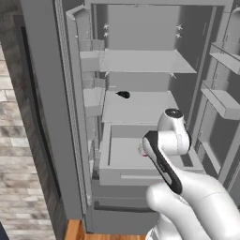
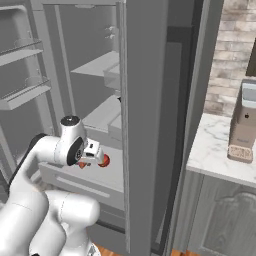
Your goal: Place the sweet potato and onion inside the fridge drawer. Close the drawer after placing the vegetables.
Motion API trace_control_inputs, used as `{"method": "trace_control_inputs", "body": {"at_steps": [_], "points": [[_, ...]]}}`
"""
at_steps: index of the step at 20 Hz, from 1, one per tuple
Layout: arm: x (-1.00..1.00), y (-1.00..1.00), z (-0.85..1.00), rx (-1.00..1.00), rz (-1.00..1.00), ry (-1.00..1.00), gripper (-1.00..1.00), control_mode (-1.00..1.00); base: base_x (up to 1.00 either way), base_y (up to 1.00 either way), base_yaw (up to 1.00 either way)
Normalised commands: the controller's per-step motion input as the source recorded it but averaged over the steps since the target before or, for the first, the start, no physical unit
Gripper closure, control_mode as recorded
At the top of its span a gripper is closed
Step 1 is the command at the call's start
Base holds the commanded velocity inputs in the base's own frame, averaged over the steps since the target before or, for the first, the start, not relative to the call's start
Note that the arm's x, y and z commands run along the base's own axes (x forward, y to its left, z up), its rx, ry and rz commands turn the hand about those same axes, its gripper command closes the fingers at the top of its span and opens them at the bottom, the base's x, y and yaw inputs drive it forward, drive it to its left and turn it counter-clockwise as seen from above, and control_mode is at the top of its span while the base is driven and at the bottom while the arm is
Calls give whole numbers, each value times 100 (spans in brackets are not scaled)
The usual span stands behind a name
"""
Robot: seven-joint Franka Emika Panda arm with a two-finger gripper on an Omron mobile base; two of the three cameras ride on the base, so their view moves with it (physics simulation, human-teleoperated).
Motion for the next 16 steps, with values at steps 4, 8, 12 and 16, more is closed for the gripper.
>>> {"method": "trace_control_inputs", "body": {"at_steps": [4, 8, 12, 16], "points": [[5, 1, -38, 0, 11, 6, 100, -100, 0, 0, 0], [16, 1, -38, 0, 10, 6, 100, -100, 0, 0, 0], [34, 1, -26, 0, 8, 5, 100, -100, 0, 0, 0], [42, 2, -31, 0, 6, 11, 100, -100, 0, 0, 0]]}}
